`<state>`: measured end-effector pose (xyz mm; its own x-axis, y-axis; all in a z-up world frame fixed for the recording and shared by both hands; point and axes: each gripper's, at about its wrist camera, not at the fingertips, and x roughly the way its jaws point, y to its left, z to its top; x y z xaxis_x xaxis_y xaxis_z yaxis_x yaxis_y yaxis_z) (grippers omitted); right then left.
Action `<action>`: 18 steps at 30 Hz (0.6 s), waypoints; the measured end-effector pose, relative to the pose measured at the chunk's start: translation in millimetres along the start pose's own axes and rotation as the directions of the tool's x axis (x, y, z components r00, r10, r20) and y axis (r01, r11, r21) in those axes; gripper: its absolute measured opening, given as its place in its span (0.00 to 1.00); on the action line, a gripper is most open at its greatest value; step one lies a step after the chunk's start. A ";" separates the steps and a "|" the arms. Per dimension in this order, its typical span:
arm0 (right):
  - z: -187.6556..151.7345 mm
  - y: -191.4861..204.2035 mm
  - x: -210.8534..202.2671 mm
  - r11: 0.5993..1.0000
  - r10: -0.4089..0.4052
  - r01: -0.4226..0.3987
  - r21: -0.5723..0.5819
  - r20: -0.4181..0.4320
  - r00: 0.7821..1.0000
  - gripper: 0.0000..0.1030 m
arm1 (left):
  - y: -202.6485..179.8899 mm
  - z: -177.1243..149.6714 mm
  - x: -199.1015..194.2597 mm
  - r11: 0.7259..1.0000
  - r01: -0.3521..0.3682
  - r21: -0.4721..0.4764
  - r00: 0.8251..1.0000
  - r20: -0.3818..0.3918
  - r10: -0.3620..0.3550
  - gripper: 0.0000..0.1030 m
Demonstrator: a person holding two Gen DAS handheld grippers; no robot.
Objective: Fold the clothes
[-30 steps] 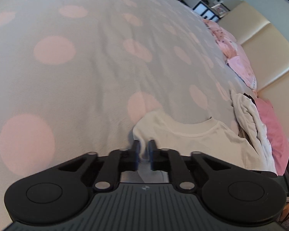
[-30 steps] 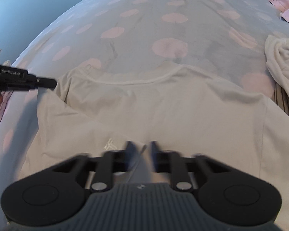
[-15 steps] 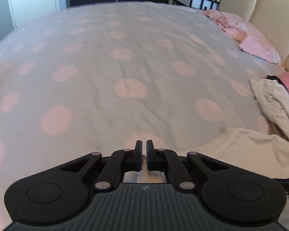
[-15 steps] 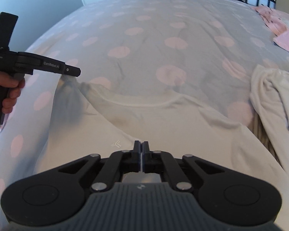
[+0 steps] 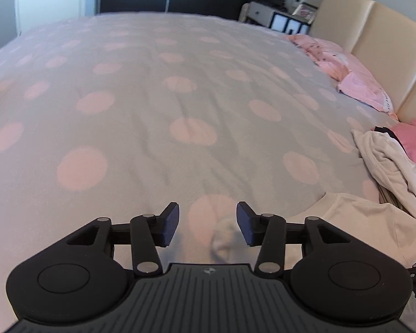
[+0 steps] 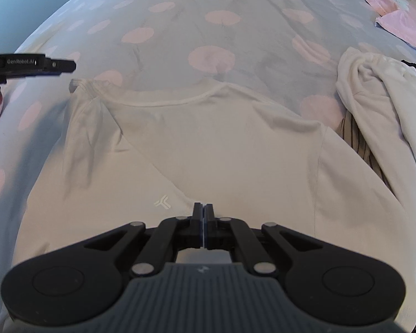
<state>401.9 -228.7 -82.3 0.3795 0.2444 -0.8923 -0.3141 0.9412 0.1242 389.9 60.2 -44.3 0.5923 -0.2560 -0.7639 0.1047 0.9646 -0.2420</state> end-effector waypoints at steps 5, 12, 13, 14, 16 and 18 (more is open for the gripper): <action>0.6 0.9 4.6 1.000 0.008 -0.008 0.007 -0.005 1.000 0.01 | 24.5 -4.2 19.2 0.973 0.073 -0.220 0.995 -0.046 -0.085 0.42; 4.1 3.8 10.4 0.999 0.043 -0.043 0.000 -0.012 0.999 0.09 | 18.8 -2.1 47.1 0.970 0.068 -0.233 0.988 -0.118 -0.097 0.07; 4.0 0.8 12.9 0.998 0.052 -0.052 0.023 -0.020 0.998 0.16 | 15.8 -0.6 47.9 0.976 0.058 -0.208 0.989 -0.121 -0.085 0.03; 3.8 -2.9 15.5 0.997 0.064 -0.063 0.053 -0.028 0.998 0.41 | 13.5 1.6 47.2 0.980 0.055 -0.189 0.990 -0.116 -0.077 0.03; 2.6 -9.6 21.5 0.989 0.096 -0.091 0.113 -0.041 0.995 0.52 | 8.6 6.0 44.6 0.988 0.046 -0.148 0.993 -0.097 -0.061 0.02; 0.4 -9.9 25.8 0.984 0.123 -0.117 0.136 -0.031 0.992 0.46 | 1.3 11.3 42.3 0.996 0.016 -0.083 0.997 -0.068 -0.022 0.02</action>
<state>415.2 -231.6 -106.3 0.3107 0.3504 -0.8835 -0.2350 0.9290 0.2858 424.1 51.3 -70.2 0.5344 -0.2805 -0.7973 0.0471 0.9517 -0.3032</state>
